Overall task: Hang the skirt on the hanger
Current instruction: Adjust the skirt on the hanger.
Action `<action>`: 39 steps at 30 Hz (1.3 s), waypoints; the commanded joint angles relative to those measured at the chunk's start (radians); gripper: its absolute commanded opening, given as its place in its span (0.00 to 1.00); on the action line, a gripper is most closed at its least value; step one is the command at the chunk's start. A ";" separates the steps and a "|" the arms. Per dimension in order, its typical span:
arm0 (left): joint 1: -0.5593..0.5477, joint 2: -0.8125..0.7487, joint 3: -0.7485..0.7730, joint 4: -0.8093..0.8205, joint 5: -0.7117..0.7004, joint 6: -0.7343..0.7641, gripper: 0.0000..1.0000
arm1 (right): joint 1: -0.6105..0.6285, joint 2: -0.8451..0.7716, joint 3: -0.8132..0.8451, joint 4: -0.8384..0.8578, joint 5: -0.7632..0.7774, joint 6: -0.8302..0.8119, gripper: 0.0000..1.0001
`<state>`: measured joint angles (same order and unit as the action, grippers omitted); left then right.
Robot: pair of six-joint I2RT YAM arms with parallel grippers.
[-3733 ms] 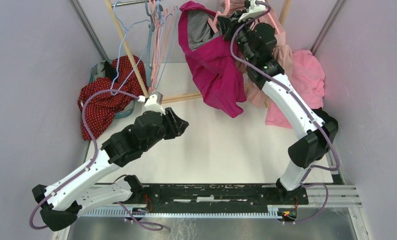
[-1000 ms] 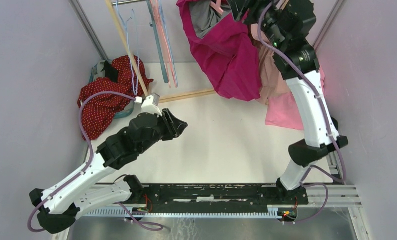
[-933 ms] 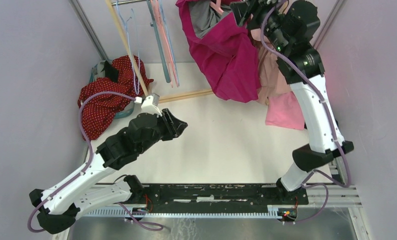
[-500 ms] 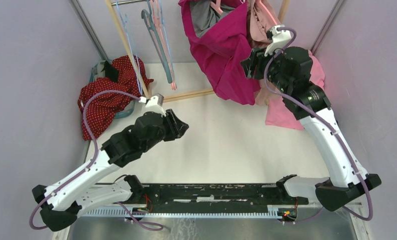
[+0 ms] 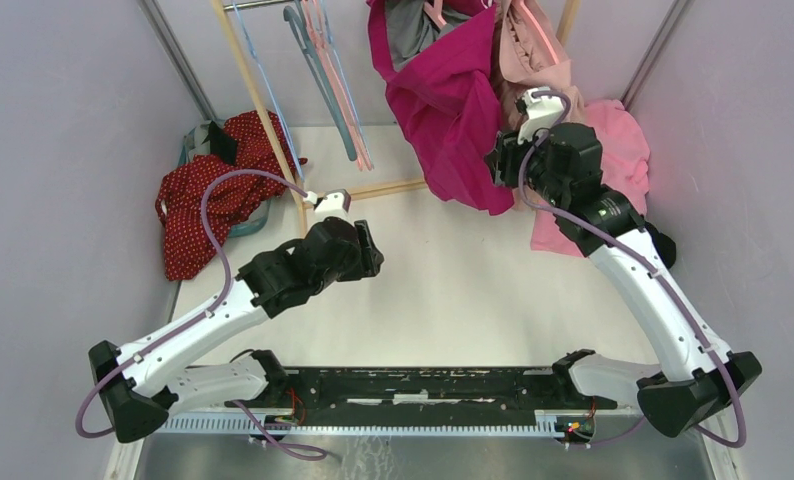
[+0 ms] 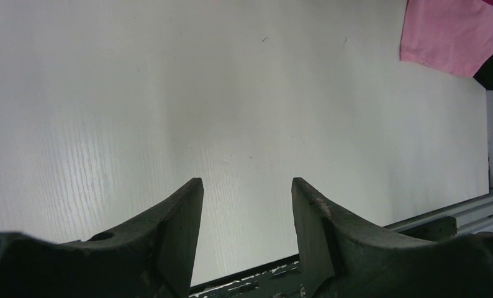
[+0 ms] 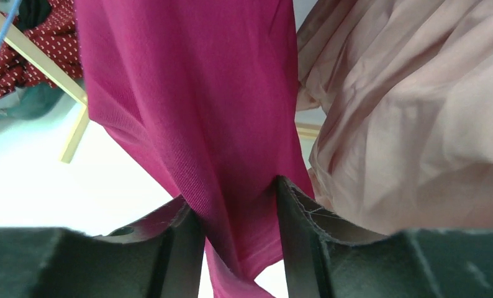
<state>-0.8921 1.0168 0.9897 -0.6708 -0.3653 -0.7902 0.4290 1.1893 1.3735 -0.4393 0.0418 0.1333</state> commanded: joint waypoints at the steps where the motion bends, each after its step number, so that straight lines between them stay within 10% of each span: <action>1: 0.004 -0.007 0.022 0.053 -0.012 0.037 0.62 | -0.004 -0.015 -0.054 0.098 -0.026 0.017 0.40; 6: 0.004 -0.017 0.011 0.058 -0.011 0.036 0.62 | -0.005 -0.067 -0.147 0.139 -0.057 0.046 0.02; 39: 0.004 0.045 0.052 0.114 0.030 0.048 0.61 | -0.005 -0.379 -0.416 0.171 -0.021 0.124 0.01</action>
<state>-0.8921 1.0302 0.9840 -0.6159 -0.3557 -0.7868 0.4290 0.8112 0.9844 -0.2852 0.0021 0.2428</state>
